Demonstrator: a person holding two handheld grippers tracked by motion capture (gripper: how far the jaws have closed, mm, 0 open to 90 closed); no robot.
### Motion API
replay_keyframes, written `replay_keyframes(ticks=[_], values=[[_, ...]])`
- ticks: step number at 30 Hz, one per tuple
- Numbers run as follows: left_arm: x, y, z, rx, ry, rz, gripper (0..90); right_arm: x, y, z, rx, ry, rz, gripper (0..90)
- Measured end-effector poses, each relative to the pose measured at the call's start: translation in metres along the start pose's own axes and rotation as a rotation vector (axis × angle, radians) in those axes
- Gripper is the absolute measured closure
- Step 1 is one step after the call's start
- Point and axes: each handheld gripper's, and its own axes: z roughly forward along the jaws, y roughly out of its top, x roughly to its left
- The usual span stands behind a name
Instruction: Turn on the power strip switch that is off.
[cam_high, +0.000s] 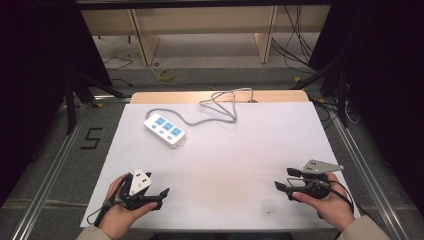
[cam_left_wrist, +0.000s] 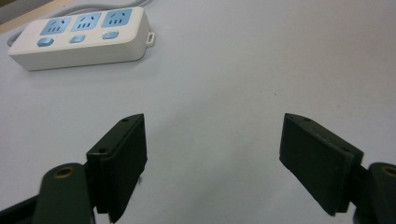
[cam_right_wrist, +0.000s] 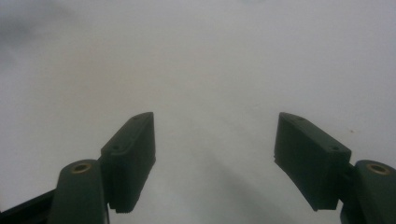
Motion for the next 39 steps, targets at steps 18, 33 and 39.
replay_keyframes(ticks=[18, 33, 39], values=[[0.015, 0.010, 0.002, 0.010, 0.069, -0.032, 86.3, 0.000, 0.000, 0.001, 0.003, -0.004, -0.001, 29.7], [0.032, 0.026, 0.014, 0.015, 0.087, -0.048, 89.7, 0.003, 0.002, 0.003, -0.001, -0.003, -0.012, 29.8], [0.039, 0.035, 0.022, 0.011, 0.096, -0.051, 89.7, 0.003, 0.002, 0.003, 0.001, -0.002, -0.013, 29.8]])
